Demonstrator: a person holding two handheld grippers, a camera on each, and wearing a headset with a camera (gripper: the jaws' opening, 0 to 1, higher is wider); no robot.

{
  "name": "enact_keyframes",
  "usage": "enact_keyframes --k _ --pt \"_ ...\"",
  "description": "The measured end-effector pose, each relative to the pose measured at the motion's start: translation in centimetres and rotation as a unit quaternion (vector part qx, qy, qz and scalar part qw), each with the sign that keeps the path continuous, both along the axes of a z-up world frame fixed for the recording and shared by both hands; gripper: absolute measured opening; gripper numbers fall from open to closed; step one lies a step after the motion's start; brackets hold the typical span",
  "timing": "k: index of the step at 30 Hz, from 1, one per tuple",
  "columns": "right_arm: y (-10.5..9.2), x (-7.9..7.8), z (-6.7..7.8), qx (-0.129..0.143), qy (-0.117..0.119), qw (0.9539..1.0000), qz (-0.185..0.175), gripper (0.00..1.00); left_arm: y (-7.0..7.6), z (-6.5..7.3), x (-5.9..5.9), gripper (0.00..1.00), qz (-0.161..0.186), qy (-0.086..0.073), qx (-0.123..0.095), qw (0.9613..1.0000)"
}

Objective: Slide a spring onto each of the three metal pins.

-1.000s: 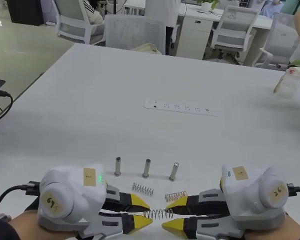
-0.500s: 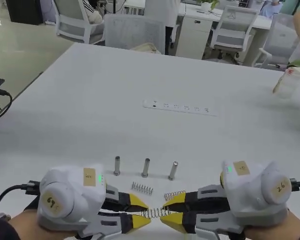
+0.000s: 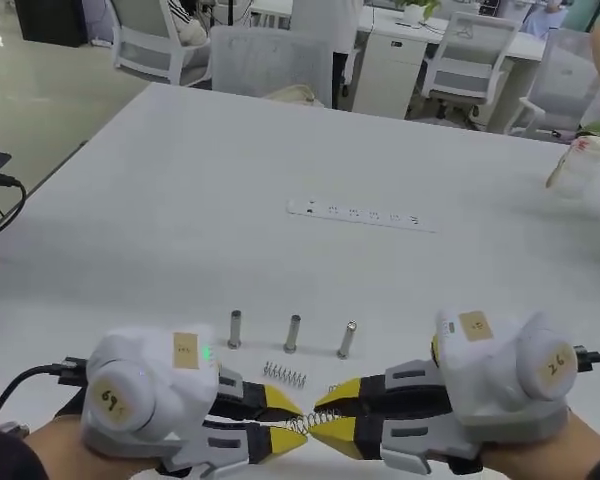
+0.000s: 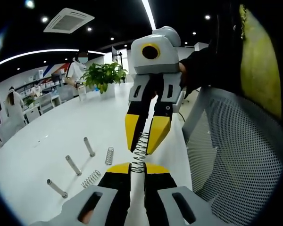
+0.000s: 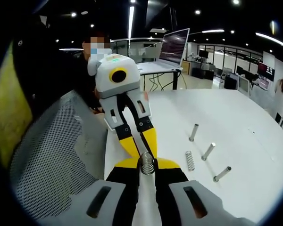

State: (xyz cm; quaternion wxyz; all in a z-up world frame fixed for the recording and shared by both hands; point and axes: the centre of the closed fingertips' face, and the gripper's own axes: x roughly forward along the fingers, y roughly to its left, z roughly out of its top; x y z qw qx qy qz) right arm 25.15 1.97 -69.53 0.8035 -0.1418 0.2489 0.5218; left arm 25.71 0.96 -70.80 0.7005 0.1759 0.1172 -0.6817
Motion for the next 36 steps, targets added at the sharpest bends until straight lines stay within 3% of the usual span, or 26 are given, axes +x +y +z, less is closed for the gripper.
enact_keyframes --k 7,9,27,31,36 --pt "0.11 0.15 -0.09 -0.003 0.002 1.0 0.002 0.09 -0.09 0.19 0.08 0.02 0.002 0.004 -0.006 1.0" --pt "0.19 0.29 -0.06 -0.001 0.002 1.0 0.002 0.09 -0.08 0.37 0.2 0.02 0.006 0.013 -0.014 0.9998" --pt "0.41 0.23 -0.07 -0.002 0.014 0.9999 0.004 0.09 -0.21 0.75 0.07 0.02 0.001 0.012 -0.026 0.9996" --pt "0.51 0.21 -0.11 -0.012 0.024 0.9996 0.003 0.09 -0.22 0.67 0.0 0.02 -0.001 0.008 -0.024 0.9997" --pt "0.69 0.06 -0.64 -0.04 0.038 0.9984 0.012 0.08 -0.2 0.22 -0.08 0.03 0.001 0.017 -0.013 0.9998"
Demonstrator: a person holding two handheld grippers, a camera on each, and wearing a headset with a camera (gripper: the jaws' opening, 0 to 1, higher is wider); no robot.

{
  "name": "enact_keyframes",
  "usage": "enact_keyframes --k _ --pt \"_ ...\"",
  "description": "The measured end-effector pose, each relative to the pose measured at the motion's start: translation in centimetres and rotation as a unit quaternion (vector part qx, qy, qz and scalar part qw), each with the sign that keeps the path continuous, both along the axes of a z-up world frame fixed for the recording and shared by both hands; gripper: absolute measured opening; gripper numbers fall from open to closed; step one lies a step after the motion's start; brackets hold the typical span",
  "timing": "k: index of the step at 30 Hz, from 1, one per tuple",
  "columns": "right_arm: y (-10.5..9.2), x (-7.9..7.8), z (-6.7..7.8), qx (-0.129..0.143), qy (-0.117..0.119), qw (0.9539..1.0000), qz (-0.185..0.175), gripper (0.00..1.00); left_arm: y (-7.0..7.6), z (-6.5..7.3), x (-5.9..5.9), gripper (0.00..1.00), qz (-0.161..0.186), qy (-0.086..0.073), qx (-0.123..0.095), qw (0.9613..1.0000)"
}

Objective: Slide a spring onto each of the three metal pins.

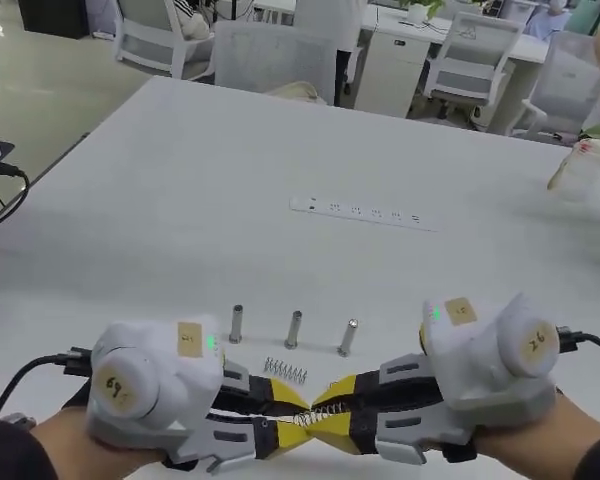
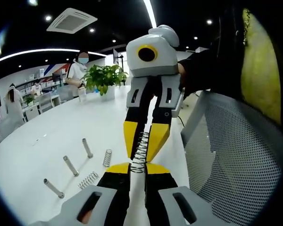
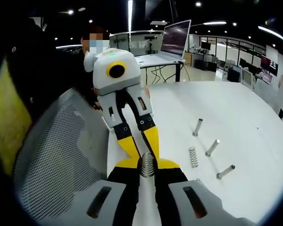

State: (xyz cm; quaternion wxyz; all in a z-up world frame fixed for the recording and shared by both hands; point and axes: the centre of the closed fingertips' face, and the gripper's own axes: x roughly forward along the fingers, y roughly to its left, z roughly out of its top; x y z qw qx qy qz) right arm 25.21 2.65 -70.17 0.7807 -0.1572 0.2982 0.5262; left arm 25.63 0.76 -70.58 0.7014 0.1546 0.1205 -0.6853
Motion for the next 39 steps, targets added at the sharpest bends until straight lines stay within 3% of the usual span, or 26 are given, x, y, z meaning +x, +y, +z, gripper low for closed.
enact_keyframes --k 7,25,27,39 --pt "0.14 0.04 0.05 -0.033 0.0 0.9993 0.017 0.08 0.07 -0.12 0.04 0.03 -0.001 -0.004 0.004 1.0" --pt "-0.11 -0.02 -0.1 -0.075 0.017 0.9967 0.024 0.08 -0.41 -0.27 -0.13 0.03 -0.01 -0.01 0.003 0.9999" --pt "-0.1 -0.03 -0.11 -0.083 0.016 0.996 0.027 0.08 -0.45 -0.29 -0.11 0.03 -0.007 -0.003 0.003 1.0" --pt "-0.13 -0.15 -0.33 -0.119 0.025 0.9914 0.047 0.08 -0.54 -0.48 -0.14 0.04 -0.005 0.003 0.005 1.0"
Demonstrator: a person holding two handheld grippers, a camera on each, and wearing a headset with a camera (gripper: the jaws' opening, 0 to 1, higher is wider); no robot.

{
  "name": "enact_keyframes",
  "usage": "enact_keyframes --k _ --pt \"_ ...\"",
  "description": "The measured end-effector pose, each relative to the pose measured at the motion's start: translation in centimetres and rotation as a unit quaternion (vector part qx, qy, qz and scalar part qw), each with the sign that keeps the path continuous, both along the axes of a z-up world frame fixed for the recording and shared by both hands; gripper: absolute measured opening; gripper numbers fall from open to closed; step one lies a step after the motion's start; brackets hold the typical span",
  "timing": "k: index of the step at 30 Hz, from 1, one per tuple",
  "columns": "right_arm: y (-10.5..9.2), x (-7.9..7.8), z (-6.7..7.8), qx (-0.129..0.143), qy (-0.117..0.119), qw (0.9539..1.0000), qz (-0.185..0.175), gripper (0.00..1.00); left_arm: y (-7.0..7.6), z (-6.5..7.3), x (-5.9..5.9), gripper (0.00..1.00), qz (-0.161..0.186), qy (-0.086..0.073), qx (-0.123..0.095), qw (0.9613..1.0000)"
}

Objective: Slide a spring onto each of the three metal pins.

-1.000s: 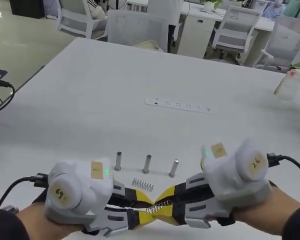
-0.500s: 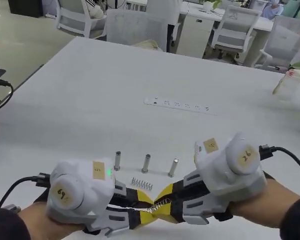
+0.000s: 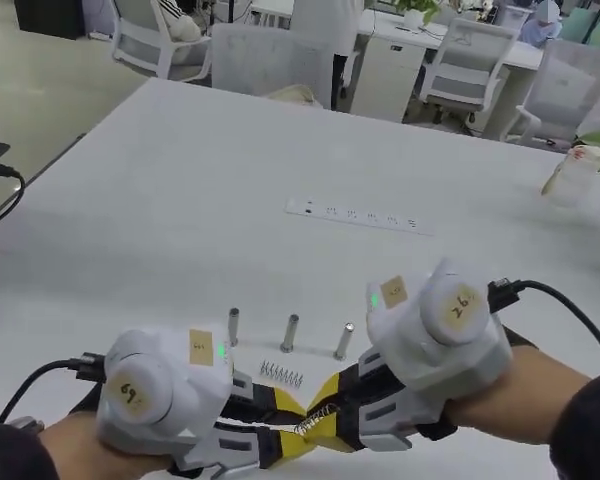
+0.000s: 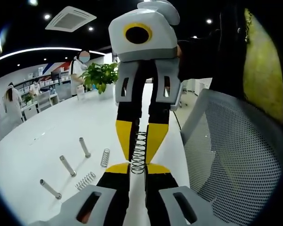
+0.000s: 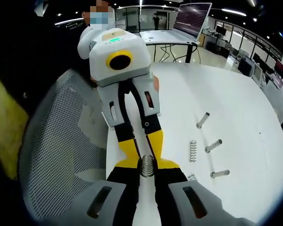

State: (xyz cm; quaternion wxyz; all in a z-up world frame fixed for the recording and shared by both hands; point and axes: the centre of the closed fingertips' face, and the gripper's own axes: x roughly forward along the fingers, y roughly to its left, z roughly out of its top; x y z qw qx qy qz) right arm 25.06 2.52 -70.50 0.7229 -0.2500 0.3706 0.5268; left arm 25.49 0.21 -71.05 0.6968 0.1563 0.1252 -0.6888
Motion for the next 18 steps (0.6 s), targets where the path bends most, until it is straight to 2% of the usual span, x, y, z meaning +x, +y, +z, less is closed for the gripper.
enact_keyframes --k 10,18 --pt "-0.4 0.3 0.0 -0.005 -0.001 1.0 -0.005 0.08 0.7 -0.2 0.7 0.11 0.016 0.003 0.001 0.9999" --pt "-0.9 0.6 0.0 -0.011 -0.001 0.9999 -0.01 0.08 1.8 -0.3 1.3 0.22 0.034 0.011 -0.004 0.9994"
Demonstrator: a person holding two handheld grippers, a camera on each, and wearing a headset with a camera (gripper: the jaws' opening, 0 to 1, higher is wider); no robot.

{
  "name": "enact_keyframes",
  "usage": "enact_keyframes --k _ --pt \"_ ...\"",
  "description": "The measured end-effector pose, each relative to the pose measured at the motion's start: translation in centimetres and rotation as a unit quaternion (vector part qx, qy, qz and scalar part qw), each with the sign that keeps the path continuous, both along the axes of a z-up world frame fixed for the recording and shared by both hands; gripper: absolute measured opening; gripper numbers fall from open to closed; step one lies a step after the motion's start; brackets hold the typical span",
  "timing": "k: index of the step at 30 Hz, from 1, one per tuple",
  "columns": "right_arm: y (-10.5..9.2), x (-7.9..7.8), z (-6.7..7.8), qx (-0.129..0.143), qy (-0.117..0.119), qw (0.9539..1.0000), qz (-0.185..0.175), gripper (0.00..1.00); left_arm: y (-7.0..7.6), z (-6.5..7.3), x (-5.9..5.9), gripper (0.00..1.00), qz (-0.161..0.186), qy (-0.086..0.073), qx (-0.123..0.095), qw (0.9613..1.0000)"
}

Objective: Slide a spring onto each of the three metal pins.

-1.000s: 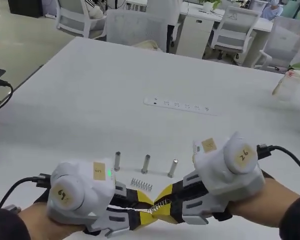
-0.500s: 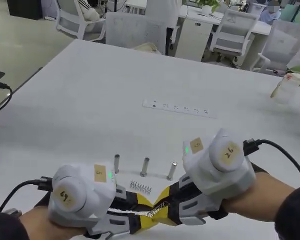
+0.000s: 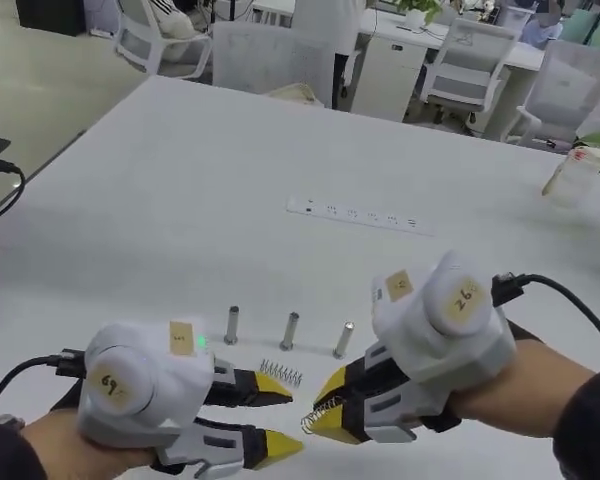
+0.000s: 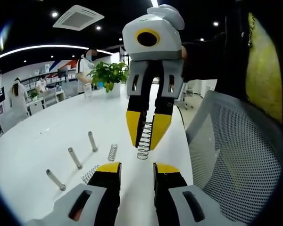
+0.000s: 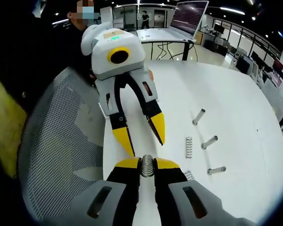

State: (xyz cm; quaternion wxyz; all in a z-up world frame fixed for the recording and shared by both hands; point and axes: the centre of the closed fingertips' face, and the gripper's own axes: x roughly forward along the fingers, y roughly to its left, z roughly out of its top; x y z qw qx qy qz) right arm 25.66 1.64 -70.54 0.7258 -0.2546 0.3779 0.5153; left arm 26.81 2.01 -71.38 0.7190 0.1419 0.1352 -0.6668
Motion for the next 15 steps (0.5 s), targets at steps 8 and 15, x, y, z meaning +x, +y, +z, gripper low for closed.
enact_keyframes --k 8,15 --pt "-0.3 0.3 -0.1 -0.006 0.0 1.0 -0.002 0.08 1.6 -0.4 0.4 0.33 0.027 0.011 -0.007 0.9996" --pt "-0.6 0.6 0.0 -0.011 0.0 0.9999 -0.003 0.08 2.6 -0.1 0.8 0.46 0.048 0.022 -0.02 0.9984"
